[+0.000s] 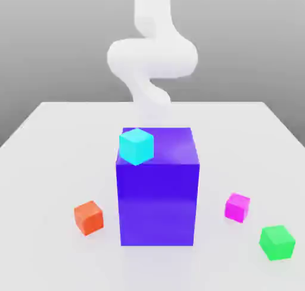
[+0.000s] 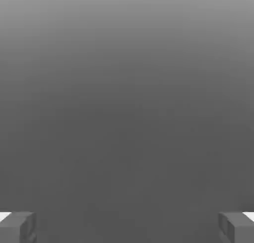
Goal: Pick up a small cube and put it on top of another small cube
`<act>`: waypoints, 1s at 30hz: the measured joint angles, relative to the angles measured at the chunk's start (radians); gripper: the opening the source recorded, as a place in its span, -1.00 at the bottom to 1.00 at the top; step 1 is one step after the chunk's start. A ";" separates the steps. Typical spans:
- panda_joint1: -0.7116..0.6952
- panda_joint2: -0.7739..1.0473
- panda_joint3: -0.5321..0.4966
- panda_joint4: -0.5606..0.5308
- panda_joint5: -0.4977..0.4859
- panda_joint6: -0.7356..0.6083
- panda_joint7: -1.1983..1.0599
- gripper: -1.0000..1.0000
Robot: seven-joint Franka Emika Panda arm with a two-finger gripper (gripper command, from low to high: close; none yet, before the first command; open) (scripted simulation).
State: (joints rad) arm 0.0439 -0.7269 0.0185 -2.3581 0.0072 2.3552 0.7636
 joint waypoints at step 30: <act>0.537 0.995 0.019 -0.470 -0.197 0.740 -0.153 -1.00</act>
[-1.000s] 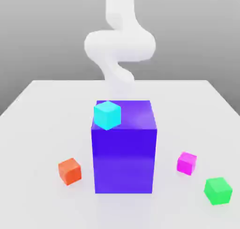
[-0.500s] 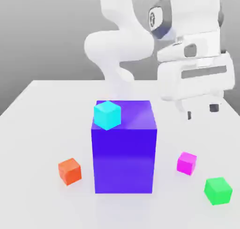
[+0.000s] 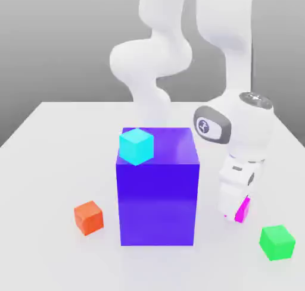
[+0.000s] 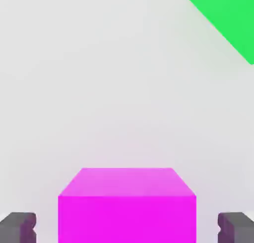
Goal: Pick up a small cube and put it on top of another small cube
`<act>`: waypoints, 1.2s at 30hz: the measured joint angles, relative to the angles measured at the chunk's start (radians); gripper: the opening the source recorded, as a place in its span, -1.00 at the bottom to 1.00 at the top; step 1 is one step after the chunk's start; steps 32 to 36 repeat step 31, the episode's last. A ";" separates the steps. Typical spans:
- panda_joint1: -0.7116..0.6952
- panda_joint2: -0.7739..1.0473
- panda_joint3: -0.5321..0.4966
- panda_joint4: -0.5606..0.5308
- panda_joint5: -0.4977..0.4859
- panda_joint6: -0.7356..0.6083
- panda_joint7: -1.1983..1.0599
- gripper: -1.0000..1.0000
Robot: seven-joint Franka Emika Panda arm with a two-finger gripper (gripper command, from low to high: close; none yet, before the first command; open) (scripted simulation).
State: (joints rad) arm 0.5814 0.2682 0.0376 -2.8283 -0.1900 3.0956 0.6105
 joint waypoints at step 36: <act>-0.081 0.012 0.061 0.362 0.120 -0.351 -0.008 1.00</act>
